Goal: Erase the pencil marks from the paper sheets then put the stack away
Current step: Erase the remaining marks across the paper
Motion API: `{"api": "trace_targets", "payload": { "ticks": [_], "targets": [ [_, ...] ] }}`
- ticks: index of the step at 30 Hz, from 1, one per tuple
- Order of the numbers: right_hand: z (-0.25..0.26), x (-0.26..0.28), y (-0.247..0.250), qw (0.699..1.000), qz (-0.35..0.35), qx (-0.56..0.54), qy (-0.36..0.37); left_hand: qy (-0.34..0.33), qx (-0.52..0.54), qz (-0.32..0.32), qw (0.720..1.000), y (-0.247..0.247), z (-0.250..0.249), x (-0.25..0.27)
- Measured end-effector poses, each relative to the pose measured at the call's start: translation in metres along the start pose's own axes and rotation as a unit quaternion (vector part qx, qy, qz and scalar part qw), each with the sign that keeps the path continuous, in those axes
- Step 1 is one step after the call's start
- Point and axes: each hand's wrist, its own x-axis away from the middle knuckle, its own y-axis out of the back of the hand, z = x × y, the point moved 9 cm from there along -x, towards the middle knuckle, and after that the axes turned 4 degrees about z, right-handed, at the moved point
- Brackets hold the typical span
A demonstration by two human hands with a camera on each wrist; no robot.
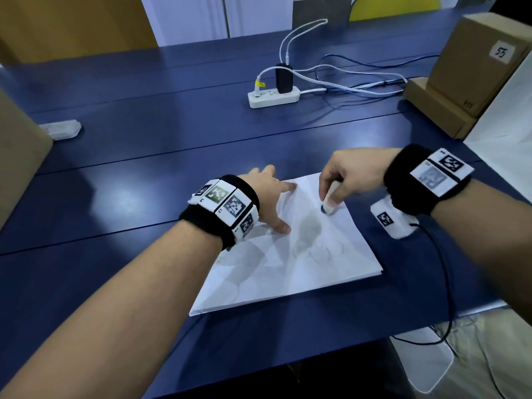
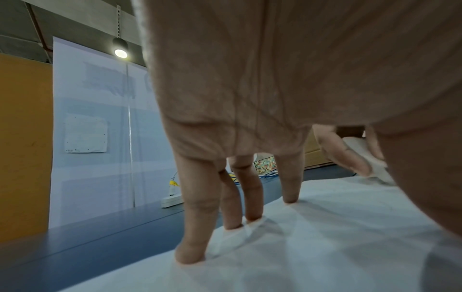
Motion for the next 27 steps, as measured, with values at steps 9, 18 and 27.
{"api": "trace_targets", "payload": {
  "ticks": [9, 18, 27],
  "targets": [
    [-0.003, -0.001, 0.008, 0.999, -0.039, 0.006, -0.008, 0.002, -0.005, 0.003, 1.0, 0.0, -0.001, 0.0],
    [-0.009, -0.005, 0.03, 0.986, -0.158, 0.027, -0.036, 0.0, 0.0, 0.005, 1.0, -0.001, -0.002, 0.001],
    [-0.005, -0.006, 0.035, 0.982, -0.179, 0.044, -0.04, 0.002, -0.007, 0.011, 1.0, -0.001, -0.003, 0.002]
  ]
}}
